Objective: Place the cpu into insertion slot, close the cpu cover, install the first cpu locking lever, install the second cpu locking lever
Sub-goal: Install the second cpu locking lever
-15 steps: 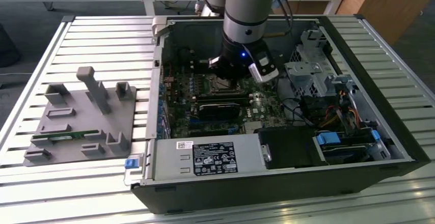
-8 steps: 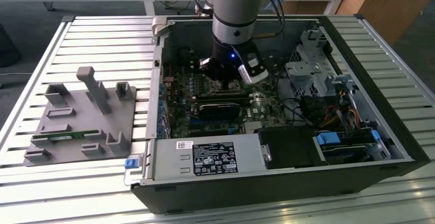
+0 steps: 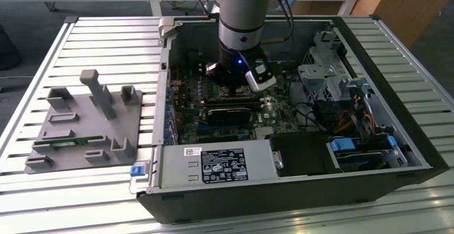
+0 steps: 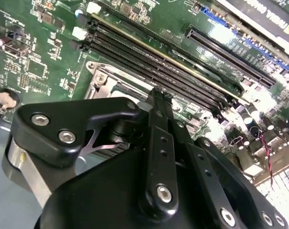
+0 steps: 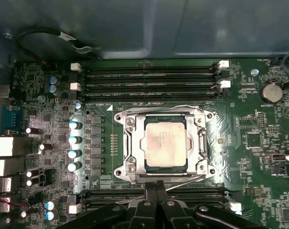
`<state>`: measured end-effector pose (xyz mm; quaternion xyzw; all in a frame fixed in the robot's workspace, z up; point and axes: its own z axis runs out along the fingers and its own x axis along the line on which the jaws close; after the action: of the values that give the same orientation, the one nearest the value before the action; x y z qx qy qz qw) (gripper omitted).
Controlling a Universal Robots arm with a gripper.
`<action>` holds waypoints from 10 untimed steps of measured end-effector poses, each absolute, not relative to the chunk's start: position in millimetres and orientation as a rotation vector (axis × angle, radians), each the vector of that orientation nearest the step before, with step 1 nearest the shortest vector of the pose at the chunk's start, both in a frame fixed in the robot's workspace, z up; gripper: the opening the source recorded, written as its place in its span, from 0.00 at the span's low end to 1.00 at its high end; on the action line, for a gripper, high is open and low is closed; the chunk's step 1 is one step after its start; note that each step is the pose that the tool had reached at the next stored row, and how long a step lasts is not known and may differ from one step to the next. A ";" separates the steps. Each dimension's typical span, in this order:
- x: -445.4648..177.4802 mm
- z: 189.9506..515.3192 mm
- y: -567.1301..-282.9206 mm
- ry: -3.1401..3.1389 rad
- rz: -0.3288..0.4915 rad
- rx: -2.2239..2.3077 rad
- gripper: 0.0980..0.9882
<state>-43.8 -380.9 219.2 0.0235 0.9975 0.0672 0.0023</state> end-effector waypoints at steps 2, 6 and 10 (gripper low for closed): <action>-44.9 217.0 -380.9 3.129 0.212 0.076 0.01; -45.4 210.9 -380.9 3.131 0.212 0.078 0.01; -47.3 209.9 -382.1 3.131 0.231 0.079 0.01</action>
<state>-47.3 -382.1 209.9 0.0250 0.9970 0.0735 0.0008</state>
